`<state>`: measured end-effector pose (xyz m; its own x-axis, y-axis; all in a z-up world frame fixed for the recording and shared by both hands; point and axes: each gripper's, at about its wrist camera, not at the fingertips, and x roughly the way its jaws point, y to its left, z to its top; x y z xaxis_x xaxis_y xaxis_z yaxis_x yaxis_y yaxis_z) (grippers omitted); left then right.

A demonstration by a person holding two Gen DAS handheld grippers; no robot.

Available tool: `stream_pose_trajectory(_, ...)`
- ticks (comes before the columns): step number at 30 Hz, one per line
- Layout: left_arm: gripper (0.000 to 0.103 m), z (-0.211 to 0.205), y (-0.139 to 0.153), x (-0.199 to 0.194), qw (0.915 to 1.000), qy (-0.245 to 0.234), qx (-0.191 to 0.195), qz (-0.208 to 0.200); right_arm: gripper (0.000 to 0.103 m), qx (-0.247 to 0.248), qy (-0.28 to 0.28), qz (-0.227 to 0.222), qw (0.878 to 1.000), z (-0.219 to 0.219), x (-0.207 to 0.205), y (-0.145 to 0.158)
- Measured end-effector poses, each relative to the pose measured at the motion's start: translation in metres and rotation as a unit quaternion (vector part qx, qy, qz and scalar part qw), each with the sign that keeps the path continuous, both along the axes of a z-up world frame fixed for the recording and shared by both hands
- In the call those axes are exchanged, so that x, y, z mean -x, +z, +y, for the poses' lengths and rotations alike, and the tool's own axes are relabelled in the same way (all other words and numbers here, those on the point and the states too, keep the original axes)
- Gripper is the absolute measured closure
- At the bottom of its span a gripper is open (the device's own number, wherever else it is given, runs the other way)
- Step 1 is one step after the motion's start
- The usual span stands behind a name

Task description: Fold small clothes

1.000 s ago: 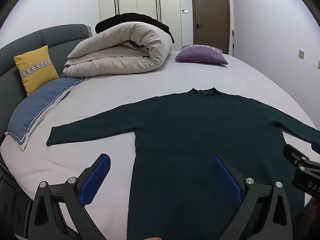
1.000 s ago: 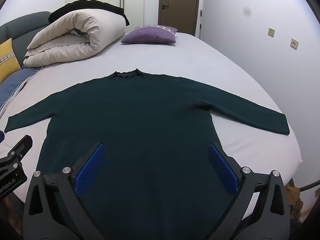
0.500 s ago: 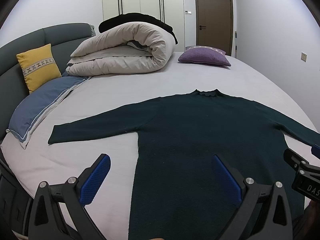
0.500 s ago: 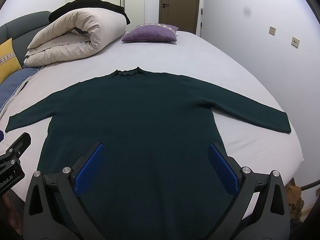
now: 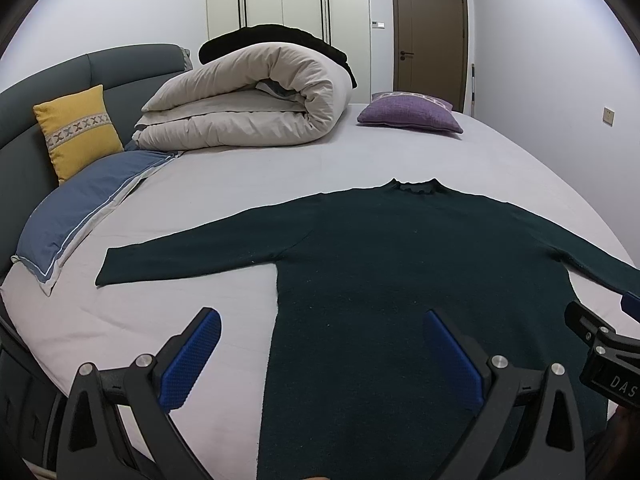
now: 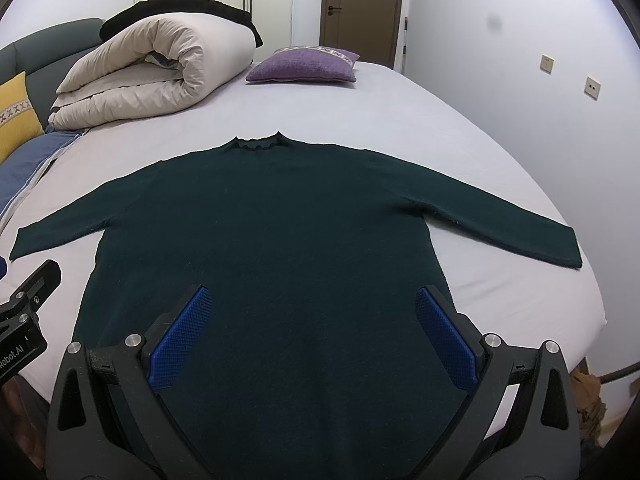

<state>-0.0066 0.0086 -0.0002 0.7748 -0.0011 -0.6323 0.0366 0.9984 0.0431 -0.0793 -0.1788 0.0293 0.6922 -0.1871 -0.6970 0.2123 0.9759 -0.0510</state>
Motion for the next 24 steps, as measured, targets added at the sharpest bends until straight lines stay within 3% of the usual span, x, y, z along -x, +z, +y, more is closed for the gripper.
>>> stream_pose_trajectory(24,0.000,0.0050,-0.0051,0.0007,1.0000,0.001,0.004,0.002,0.000,0.001,0.001,0.003,1.000,0.0039,0.0017,-0.0057)
